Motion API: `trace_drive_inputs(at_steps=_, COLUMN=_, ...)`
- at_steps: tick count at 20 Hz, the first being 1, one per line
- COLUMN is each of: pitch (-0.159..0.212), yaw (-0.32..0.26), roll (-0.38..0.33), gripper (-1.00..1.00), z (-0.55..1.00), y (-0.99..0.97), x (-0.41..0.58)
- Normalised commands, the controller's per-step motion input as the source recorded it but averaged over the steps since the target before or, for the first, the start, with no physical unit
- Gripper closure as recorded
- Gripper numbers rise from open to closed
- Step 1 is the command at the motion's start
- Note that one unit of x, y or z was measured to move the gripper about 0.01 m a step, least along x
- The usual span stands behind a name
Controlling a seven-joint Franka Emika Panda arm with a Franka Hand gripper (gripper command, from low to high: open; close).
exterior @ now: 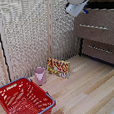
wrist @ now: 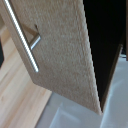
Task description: Transport the gripper mindfully toward the orange-red bowl and clasp it to elevate with ease. Ensure your robot's arm aligns efficiently with the top drawer's opening. Carefully slide the orange-red bowl into the designated spot with precision. After confirmation, withdraw the gripper gently. Close the drawer smoothly by transitioning the gripper to its handle.
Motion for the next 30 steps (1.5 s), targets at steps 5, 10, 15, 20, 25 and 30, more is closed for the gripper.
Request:
trace_drive_inputs(at_steps=5, pitch=0.071, yaw=0.075, roll=-0.358, gripper=-1.0, z=-0.44, y=0.34, x=0.255)
trace_drive_inputs(at_steps=10, pitch=0.016, yaw=0.134, roll=-0.332, gripper=-1.0, z=-0.54, y=0.21, x=0.37)
trace_drive_inputs(at_steps=15, pitch=0.0, yaw=0.244, roll=-0.239, gripper=-1.0, z=-0.36, y=-0.15, x=0.081)
trace_drive_inputs(at_steps=20, pitch=0.01, yaw=0.248, roll=-0.127, gripper=-1.0, z=-0.07, y=-0.37, x=0.0)
trace_drive_inputs(at_steps=25, pitch=0.065, yaw=0.23, roll=-0.089, gripper=-1.0, z=-0.04, y=-0.39, x=-0.022)
trace_drive_inputs(at_steps=30, pitch=0.073, yaw=0.205, roll=-0.1, gripper=-1.0, z=-0.14, y=-0.39, x=-0.091)
